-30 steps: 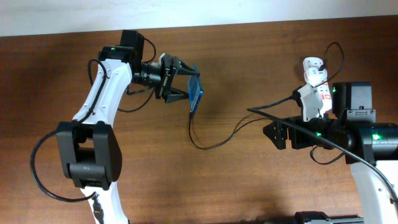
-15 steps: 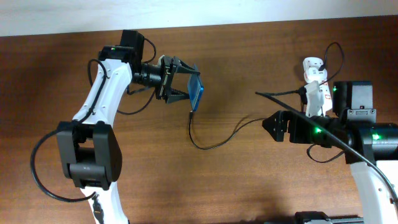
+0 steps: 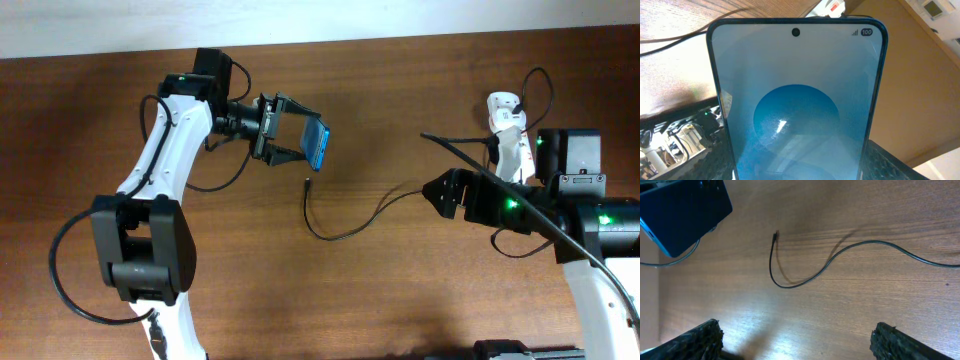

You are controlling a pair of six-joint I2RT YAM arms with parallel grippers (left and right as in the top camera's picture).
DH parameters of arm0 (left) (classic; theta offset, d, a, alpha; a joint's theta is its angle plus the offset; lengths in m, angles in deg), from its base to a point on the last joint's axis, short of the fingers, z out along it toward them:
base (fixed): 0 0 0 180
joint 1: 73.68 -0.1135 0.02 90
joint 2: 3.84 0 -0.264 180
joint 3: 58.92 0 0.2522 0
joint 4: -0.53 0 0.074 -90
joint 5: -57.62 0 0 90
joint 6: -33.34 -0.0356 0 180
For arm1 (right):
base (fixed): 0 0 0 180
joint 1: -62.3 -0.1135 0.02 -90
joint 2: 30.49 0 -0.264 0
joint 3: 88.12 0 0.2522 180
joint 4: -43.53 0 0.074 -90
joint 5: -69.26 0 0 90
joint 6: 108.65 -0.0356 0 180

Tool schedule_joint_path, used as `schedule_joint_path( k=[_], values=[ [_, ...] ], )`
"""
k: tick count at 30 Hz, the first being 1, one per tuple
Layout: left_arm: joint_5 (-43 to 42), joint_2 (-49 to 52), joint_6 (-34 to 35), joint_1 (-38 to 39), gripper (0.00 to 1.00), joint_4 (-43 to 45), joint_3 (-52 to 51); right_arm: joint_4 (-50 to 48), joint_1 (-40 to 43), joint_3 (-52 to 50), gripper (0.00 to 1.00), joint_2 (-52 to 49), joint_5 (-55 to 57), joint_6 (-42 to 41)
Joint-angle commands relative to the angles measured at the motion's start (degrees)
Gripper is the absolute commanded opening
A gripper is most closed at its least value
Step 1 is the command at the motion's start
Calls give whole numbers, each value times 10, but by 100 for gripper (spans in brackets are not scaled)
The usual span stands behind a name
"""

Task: Plug charger to phone and switch on socket
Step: 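Lift the phone with the left gripper and tilt it upright, then move the right gripper toward the phone held by the left gripper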

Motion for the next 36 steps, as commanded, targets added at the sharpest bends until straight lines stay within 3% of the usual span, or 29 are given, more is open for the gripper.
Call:
schedule_joint_path(
  k=[1, 30, 36],
  values=[
    [-30, -2, 25, -2, 0, 0, 17, -7, -3, 11, 99, -2, -10, -18],
    [19, -2, 44, -2, 0, -1, 17, -31, -3, 11, 99, -14, -9, -108],
    [64, -2, 44, -2, 0, -1, 17, -35, -3, 11, 99, -40, -23, -123]
  ],
)
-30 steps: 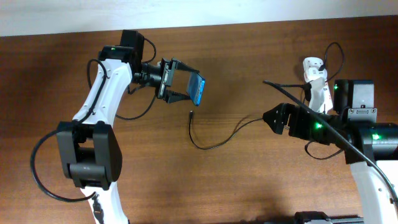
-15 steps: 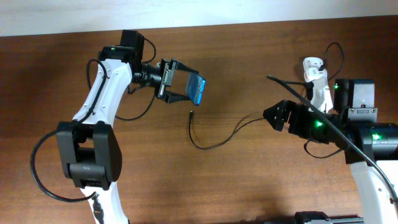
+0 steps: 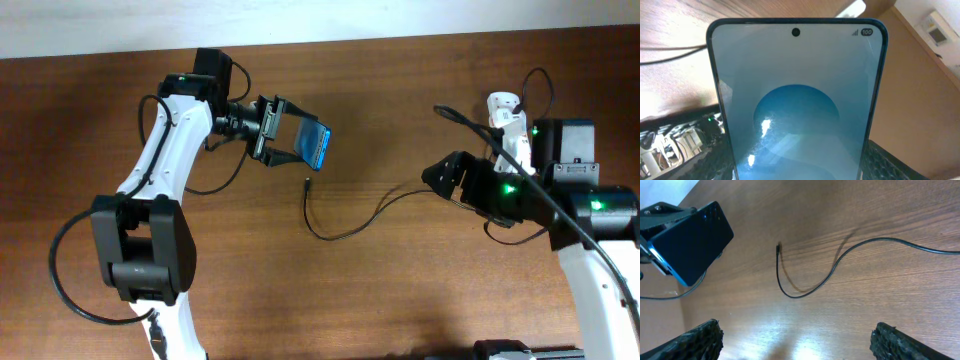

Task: Plug charger to phone and switch on socket
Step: 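Move the right gripper toward the phone held by the left gripper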

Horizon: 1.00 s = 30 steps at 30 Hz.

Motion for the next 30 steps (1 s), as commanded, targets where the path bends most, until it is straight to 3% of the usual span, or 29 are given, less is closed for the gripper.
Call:
schedule_joint_path(
  k=[1, 8, 20, 30],
  values=[
    [10, -2, 5, -2, 0, -1, 17, -3, -3, 11, 99, -12, -26, -10],
    [9, -2, 5, -2, 0, -1, 17, -23, -11, 11, 99, -15, -52, -9],
    [10, -2, -12, -2, 0, -20, 17, -114, -116, 11, 99, -15, -49, -9],
    [20, -2, 1, -2, 0, -30, 17, -164, -161, 11, 99, -16, 7, -33]
  ],
)
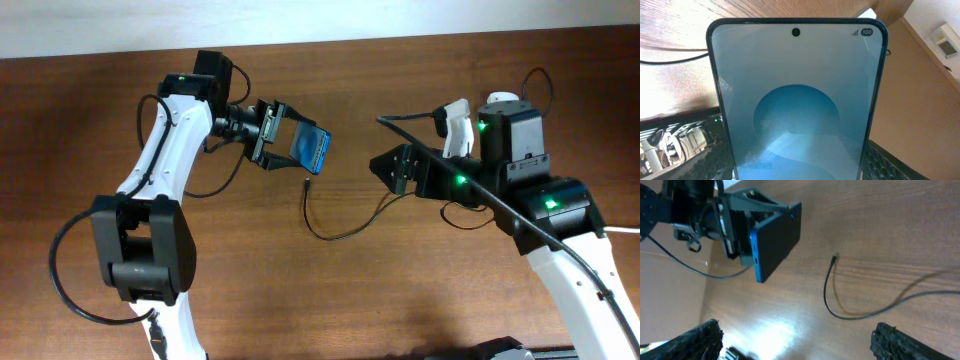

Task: Plug charger to phone and switch on socket
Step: 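Move the right gripper toward the phone held by the left gripper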

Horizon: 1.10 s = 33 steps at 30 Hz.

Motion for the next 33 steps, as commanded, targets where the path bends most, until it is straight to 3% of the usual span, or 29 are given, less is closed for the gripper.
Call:
schedule_joint_path(
  k=[1, 7, 18, 33],
  values=[
    [0, -2, 3, -2, 0, -7, 16, -8, -17, 11, 99, -1, 32, -19],
    [42, -2, 3, -2, 0, -29, 16, -8, -30, 11, 99, -1, 57, -24],
    [41, -2, 3, -2, 0, -46, 16, -11, -30, 11, 99, -1, 59, -50],
    [-75, -2, 3, -2, 0, -83, 16, -7, -30, 11, 99, -1, 78, -50]
  ],
)
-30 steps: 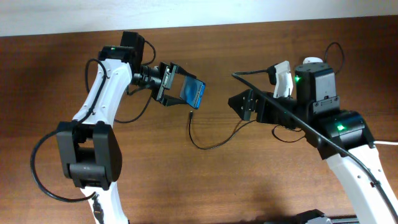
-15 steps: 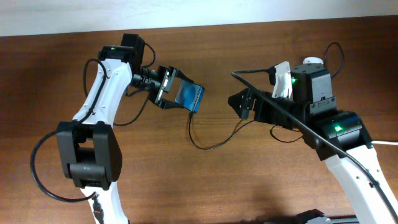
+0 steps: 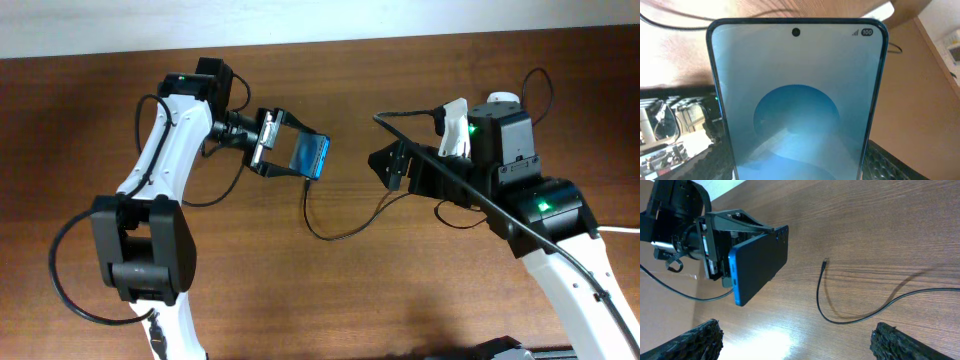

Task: Plug charger to phone and switch on socket
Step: 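Move the right gripper toward the phone held by the left gripper, then close the right gripper on the phone's lower edge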

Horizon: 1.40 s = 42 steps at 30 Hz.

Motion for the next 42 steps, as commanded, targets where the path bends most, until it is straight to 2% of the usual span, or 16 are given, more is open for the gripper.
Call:
schedule_joint_path(
  k=[1, 10, 18, 23, 30, 36, 42],
  values=[
    [-56, -2, 1, -2, 0, -16, 15, 2, -4, 11, 99, -1, 15, -5],
    [-55, -2, 1, -2, 0, -27, 15, 7, -4, 11, 99, -1, 19, -5],
    [61, -2, 2, -2, 0, -26, 15, 8, -6, 11, 99, -20, 15, -49],
    [96, -2, 10, -2, 0, -26, 15, -29, -46, 11, 99, -45, 13, -54],
    [106, -2, 17, -1, 0, -26, 15, -63, -97, 11, 100, -83, 68, -158],
    [111, -2, 30, 7, 0, -26, 15, -124, -140, 11, 88, -129, 71, -215],
    [111, -2, 31, 9, 0, -25, 15, -169, -184, 11, 83, -182, 71, -234]
  ],
)
